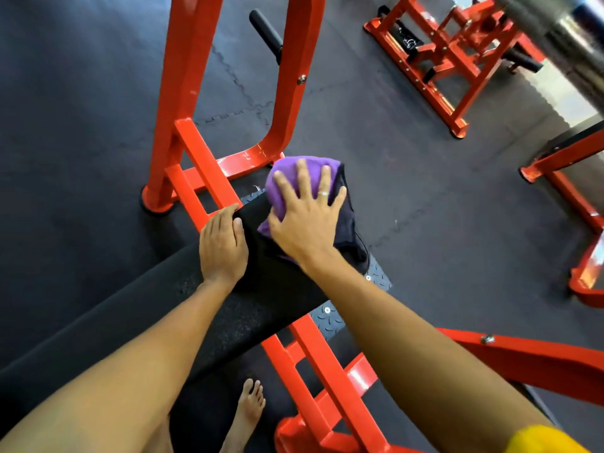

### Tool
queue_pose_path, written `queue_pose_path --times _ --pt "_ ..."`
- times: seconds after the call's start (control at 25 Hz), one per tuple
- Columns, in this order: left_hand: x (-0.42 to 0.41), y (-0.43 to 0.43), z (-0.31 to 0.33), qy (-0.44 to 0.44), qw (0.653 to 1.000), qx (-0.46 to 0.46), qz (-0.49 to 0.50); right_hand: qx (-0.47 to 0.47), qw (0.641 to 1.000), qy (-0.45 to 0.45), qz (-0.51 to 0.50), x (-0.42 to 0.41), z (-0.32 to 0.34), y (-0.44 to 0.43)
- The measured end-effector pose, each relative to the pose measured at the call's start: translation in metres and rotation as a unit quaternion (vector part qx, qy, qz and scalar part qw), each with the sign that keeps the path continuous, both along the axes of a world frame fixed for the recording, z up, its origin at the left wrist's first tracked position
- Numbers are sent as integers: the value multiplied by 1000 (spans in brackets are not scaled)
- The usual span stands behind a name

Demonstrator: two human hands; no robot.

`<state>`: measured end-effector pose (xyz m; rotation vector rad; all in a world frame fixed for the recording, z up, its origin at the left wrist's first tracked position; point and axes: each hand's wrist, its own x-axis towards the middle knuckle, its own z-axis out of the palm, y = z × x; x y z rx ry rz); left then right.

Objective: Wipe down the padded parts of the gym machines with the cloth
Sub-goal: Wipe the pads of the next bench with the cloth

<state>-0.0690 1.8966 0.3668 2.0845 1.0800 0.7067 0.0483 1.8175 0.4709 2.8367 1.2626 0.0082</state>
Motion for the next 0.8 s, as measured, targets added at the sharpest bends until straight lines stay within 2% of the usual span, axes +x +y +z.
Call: queue_pose_path --times 0.08,0.16,0.32,0.48,0.64,0.8 --pt "0 -1 2 -19 999 14 -23 -20 993 -45 107 -24 -8 -33" --pt "5 -9 9 -34 997 37 -51 5 990 -46 132 -36 -14 -77" --pt "31 -28 20 -22 993 65 -92 96 995 -1 -28 -14 1 -110" --pt "35 -35 15 14 992 96 -85 138 955 180 -191 36 30 -47" --pt "34 -35 18 11 991 109 -79 179 954 134 -202 12 21 -81" --pt "34 -36 16 11 991 111 -78 224 931 113 -265 -38 -1 -130"
